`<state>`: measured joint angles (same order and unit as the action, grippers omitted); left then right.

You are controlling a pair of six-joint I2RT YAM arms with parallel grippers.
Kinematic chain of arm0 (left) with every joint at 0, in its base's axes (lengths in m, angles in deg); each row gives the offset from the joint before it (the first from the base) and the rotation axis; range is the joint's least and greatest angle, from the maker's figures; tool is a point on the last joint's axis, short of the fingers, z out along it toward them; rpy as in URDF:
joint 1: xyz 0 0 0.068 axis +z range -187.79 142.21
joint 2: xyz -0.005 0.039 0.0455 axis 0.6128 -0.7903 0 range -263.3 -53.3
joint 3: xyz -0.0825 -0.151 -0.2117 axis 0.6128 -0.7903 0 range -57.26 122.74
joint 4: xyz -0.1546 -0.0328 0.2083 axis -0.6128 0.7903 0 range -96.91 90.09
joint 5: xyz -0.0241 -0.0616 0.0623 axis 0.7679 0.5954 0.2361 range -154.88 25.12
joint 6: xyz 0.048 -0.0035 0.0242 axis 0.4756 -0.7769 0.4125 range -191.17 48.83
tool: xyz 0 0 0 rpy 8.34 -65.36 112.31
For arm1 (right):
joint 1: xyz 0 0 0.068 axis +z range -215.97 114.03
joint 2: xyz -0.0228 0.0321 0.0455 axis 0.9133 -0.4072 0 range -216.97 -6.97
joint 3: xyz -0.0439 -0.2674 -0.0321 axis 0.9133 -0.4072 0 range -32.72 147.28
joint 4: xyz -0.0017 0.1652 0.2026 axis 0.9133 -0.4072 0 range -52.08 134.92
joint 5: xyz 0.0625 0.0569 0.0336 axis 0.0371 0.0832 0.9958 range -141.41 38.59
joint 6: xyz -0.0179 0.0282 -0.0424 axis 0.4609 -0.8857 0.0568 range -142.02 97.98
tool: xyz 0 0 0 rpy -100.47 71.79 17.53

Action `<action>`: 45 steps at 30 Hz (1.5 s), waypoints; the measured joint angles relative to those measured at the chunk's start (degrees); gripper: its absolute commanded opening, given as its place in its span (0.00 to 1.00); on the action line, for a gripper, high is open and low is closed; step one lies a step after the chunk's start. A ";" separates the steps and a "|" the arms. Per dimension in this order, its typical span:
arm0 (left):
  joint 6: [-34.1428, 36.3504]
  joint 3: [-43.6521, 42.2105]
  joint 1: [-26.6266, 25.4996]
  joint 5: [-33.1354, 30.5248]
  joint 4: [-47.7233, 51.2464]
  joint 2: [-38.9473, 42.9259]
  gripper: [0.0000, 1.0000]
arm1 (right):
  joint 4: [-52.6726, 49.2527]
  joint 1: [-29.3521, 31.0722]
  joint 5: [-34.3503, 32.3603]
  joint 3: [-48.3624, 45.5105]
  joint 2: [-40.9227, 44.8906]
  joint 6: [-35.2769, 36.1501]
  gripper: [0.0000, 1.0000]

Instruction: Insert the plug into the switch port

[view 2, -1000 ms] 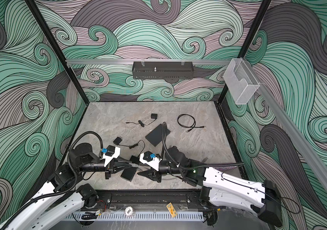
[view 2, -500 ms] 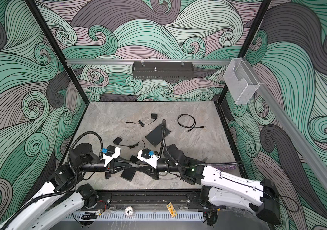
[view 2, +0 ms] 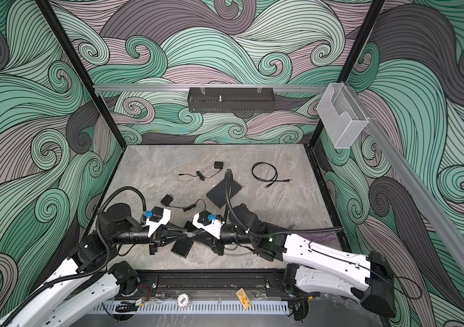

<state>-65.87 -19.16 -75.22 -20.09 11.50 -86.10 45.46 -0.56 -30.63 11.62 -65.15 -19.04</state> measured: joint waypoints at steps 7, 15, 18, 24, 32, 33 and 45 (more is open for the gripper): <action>0.00 0.00 0.00 0.15 -0.04 0.00 0.00 | -0.37 0.00 0.17 0.00 0.26 0.04 0.18; 0.00 0.00 0.00 0.20 -0.07 -0.09 0.00 | -1.29 0.00 0.20 0.00 0.37 0.07 0.21; 0.00 0.00 0.00 0.20 -0.04 -0.09 0.00 | -1.64 0.00 0.20 0.00 0.39 0.07 0.19; 0.00 0.00 0.00 0.24 -0.04 -0.09 0.00 | -1.88 0.00 0.15 0.00 0.44 0.74 0.07; -0.81 0.00 0.00 0.15 -0.15 -0.07 0.51 | -2.05 0.00 0.07 0.00 0.81 0.87 0.00; -1.20 0.00 0.00 -0.11 -0.28 0.02 0.62 | -2.08 0.00 -0.24 0.00 0.96 0.87 0.00; -22.32 2.19 0.00 -16.33 0.61 2.12 0.61 | -14.12 -2.71 -21.14 -1.75 7.10 1.07 0.00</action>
<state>-88.19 -16.97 -75.22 -36.41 12.11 -83.98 31.34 -3.27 -51.77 9.87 -58.04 -17.96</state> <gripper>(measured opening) 0.631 0.109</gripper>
